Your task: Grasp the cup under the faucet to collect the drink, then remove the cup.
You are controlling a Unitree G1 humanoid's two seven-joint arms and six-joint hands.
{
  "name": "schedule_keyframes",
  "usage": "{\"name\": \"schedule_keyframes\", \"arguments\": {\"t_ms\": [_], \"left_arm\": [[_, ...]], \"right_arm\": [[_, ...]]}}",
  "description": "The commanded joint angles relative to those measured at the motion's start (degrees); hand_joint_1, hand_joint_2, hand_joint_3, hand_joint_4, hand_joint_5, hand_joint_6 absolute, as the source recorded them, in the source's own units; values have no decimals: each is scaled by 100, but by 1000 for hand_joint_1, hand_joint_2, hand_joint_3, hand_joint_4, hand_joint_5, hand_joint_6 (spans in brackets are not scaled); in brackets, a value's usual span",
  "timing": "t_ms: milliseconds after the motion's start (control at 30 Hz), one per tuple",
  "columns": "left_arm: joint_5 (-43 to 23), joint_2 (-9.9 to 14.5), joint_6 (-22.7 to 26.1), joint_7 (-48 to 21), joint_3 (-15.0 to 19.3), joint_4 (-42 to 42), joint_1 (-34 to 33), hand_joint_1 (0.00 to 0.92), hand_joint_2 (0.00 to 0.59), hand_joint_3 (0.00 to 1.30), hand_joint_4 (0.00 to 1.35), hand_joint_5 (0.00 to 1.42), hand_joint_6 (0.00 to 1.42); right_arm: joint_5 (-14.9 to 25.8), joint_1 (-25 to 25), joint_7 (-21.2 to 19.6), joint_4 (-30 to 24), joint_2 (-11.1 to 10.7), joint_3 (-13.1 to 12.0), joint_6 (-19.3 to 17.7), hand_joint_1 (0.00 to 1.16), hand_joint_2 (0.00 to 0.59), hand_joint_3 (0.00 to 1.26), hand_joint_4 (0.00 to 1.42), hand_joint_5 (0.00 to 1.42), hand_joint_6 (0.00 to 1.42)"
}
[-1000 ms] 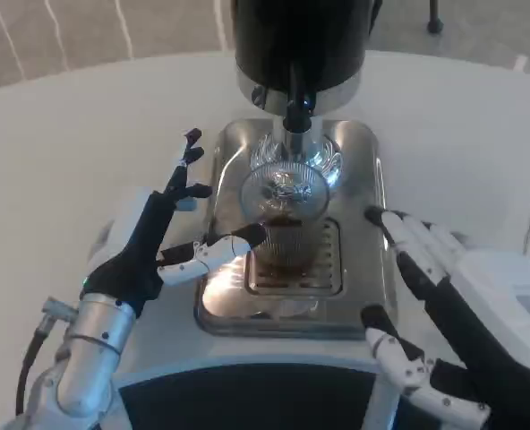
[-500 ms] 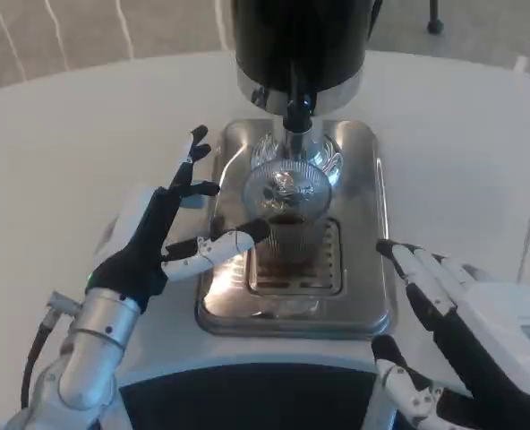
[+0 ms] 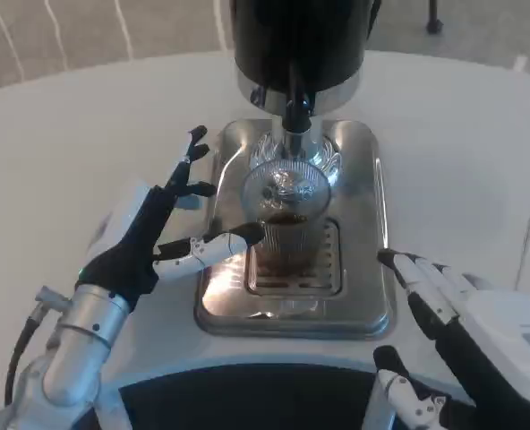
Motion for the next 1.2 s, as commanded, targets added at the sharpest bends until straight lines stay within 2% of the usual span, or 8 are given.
{"name": "schedule_keyframes", "arguments": {"t_ms": [33, 367, 567, 833, 1200], "left_arm": [[-110, 127, -127, -147, 53, -101, 150, 407, 64, 0, 3, 305, 343], [-276, 251, -159, -433, 112, -345, 373, 397, 68, 0, 15, 322, 354], [-412, 275, -160, -627, 191, -477, 486, 396, 68, 0, 19, 324, 355], [-599, 273, -162, -874, 269, -751, 623, 396, 70, 0, 22, 332, 365], [-793, 293, -152, -1269, 298, -1080, 749, 402, 73, 0, 31, 341, 381]], "right_arm": [[72, 73, 10, -95, 39, -41, -142, 246, 562, 0, 0, 0, 0], [-79, 127, 12, -95, 116, -15, -312, 242, 567, 0, 0, 0, 0], [-203, 221, -86, -95, 68, 4, -421, 243, 565, 0, 0, 0, 0], [-344, 302, -215, -16, 33, 28, -438, 250, 561, 0, 0, 0, 0], [-438, 306, -170, -34, 52, 30, -394, 260, 568, 0, 0, 0, 0]]}}
